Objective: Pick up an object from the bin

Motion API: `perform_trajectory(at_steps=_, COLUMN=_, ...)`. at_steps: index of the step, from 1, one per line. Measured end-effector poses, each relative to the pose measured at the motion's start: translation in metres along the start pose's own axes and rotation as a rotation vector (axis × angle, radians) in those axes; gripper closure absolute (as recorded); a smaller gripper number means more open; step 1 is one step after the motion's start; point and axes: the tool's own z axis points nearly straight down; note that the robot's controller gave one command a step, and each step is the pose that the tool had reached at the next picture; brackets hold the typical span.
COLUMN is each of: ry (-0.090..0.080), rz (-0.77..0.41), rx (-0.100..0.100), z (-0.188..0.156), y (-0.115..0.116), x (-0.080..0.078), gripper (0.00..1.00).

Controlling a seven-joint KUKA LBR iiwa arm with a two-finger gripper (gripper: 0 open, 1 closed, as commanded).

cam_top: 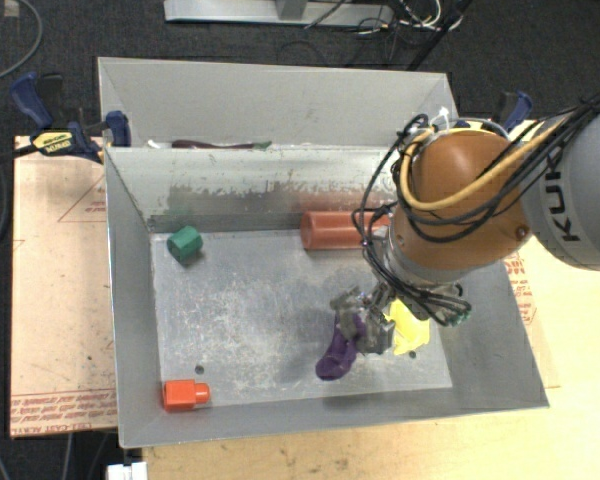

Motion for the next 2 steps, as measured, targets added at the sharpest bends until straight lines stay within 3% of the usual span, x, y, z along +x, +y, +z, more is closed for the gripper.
perform_trajectory(at_steps=1, ry=0.004, rz=0.037, rx=-0.003, z=-0.0392, y=-0.003, x=0.0067, gripper=1.0)
perform_trajectory(at_steps=2, ry=0.002, rz=0.072, rx=-0.002, z=-0.0476, y=-0.0032, x=0.0068, gripper=1.0)
